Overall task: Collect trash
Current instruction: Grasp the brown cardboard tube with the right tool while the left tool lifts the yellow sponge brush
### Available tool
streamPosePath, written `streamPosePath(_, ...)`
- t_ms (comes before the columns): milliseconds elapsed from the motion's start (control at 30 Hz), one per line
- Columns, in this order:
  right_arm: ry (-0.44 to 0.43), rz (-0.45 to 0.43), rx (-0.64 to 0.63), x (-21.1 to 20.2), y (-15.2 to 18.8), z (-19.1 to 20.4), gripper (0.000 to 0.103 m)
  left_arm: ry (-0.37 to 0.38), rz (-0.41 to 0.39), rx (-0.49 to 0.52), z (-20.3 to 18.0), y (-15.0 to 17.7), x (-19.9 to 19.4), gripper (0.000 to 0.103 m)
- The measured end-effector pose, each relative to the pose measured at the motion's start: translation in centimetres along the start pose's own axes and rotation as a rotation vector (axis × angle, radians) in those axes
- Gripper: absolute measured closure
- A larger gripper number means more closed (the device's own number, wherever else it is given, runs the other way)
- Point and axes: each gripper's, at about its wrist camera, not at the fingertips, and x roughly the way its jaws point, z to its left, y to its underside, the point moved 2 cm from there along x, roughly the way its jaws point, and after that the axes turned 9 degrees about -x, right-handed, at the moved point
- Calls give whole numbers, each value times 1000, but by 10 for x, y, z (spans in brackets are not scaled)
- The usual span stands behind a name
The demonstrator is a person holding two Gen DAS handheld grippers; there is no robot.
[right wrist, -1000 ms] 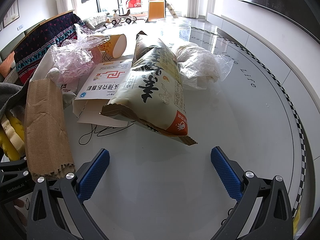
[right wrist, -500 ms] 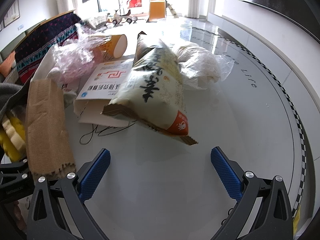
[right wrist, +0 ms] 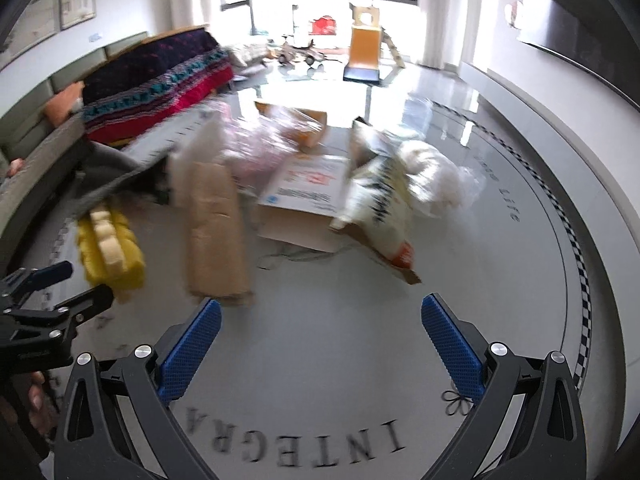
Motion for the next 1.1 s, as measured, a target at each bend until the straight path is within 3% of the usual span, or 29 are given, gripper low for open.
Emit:
streamPosePath(233,-73,12,-63,8,-22,31,35,20,2,-39,8,-4,-8,6)
streamPosePath(467,-103,70,-123,43,-35,61,39,48,52,-82,16,10,1,6)
streamPosePath(567,-109,98,-128,56,-36,65,48,50,65,-87,18,11,0,6)
streamPosePath(633,-111,115,-131,61,-36,65,68,63,67,-97,18,10,-2,6)
streamPosePath(733,-122,108,-118,57,-34,61,73,81,67,-106,11,3,0,6)
streamPosePath(1100,-135,11,-92,18,-33,44,73,90,102,-170,-10,-20,40,6)
